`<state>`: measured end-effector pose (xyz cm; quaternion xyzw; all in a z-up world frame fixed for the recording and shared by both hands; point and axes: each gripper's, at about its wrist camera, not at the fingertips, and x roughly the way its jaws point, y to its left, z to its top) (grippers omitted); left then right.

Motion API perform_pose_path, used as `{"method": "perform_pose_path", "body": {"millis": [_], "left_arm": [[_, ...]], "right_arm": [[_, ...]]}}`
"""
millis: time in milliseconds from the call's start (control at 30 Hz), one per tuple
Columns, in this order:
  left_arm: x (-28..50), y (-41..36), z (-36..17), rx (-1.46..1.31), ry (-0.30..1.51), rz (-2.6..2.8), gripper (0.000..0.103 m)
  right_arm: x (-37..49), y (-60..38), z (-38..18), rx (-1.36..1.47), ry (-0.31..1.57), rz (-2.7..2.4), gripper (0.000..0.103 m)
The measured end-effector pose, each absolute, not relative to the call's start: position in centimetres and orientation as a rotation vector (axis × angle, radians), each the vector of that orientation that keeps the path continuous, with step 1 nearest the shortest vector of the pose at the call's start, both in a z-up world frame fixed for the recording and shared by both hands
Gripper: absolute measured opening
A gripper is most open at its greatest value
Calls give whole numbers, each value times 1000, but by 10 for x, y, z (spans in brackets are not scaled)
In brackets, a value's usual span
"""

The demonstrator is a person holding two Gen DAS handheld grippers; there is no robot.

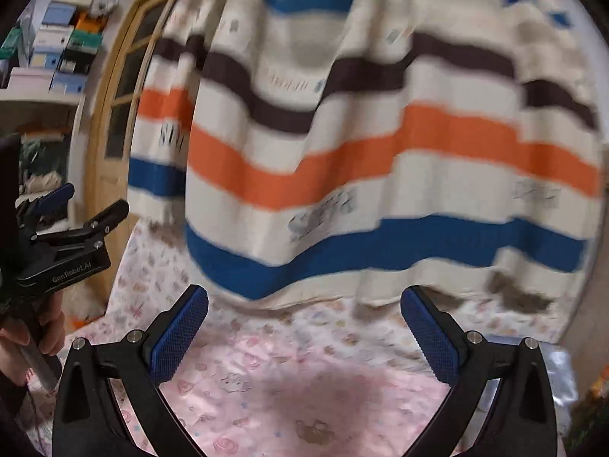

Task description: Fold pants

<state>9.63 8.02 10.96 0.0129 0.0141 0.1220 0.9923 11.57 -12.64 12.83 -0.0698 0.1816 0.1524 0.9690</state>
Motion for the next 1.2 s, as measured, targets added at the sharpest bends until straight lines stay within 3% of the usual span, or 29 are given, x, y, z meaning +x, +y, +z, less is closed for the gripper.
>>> {"method": "perform_pose_path", "body": {"millis": [67, 133, 167, 400, 533, 667, 767, 833, 933, 1200], "left_arm": [[120, 89, 89, 58, 85, 294, 103], [144, 100, 74, 44, 185, 277, 103], [154, 106, 67, 21, 233, 250, 103], [197, 133, 19, 3, 429, 312, 103], [209, 143, 6, -39, 499, 299, 103], [219, 149, -3, -101, 549, 257, 103], [224, 149, -9, -116, 576, 245, 103], [229, 151, -14, -125, 593, 245, 103], [232, 154, -19, -139, 611, 245, 103], [238, 161, -26, -213, 645, 173, 103]], "right_arm": [[169, -112, 98, -135, 607, 399, 98], [205, -104, 73, -154, 719, 390, 85], [225, -102, 60, -152, 760, 377, 85], [330, -110, 4, -41, 907, 285, 67], [349, -122, -23, -14, 941, 303, 52], [359, -124, -44, 14, 970, 383, 51], [361, -118, -55, 6, 981, 439, 36], [360, -116, -58, -6, 975, 429, 31], [357, -118, -57, -42, 953, 368, 4], [346, -143, -37, -109, 909, 193, 3]]}}
